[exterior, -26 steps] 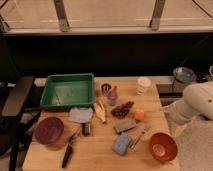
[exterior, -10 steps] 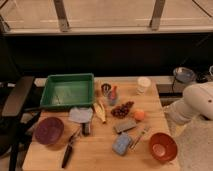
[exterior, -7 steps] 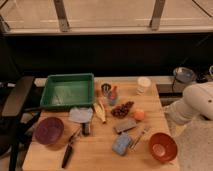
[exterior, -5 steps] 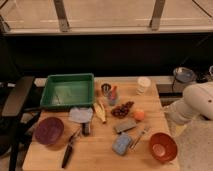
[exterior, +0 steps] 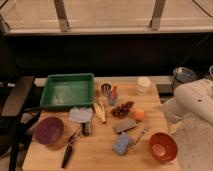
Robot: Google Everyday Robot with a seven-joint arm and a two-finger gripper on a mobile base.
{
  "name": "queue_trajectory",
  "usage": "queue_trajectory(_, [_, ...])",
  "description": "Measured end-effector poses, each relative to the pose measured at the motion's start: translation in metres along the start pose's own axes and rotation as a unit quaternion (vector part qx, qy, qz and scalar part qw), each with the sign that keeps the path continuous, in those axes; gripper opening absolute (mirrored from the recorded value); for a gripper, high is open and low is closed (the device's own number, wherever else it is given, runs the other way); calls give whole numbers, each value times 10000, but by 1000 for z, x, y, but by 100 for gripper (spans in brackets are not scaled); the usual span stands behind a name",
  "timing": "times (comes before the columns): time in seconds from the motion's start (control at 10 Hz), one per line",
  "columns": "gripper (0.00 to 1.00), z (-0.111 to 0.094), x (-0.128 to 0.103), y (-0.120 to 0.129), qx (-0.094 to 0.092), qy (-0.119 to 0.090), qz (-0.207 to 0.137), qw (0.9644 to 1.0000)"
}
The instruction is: Place fork in red bowl
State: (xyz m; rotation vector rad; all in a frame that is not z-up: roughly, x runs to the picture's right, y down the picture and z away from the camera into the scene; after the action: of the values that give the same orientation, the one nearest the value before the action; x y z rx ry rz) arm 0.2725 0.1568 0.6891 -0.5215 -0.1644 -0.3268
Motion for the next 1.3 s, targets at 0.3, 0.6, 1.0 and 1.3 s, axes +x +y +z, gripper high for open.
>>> queue_trajectory(0.3, [75, 19, -39, -24, -54, -306, 72, 9995])
queue_trajectory(0.6, [75, 33, -54, -27, -307, -1051, 1299, 9855])
queue_trajectory(1.0, [75, 55, -83, -23, -514, -1271, 1990, 9704])
queue_trajectory(1.3, [75, 72, -85, -13, -475, -880, 2373, 9663])
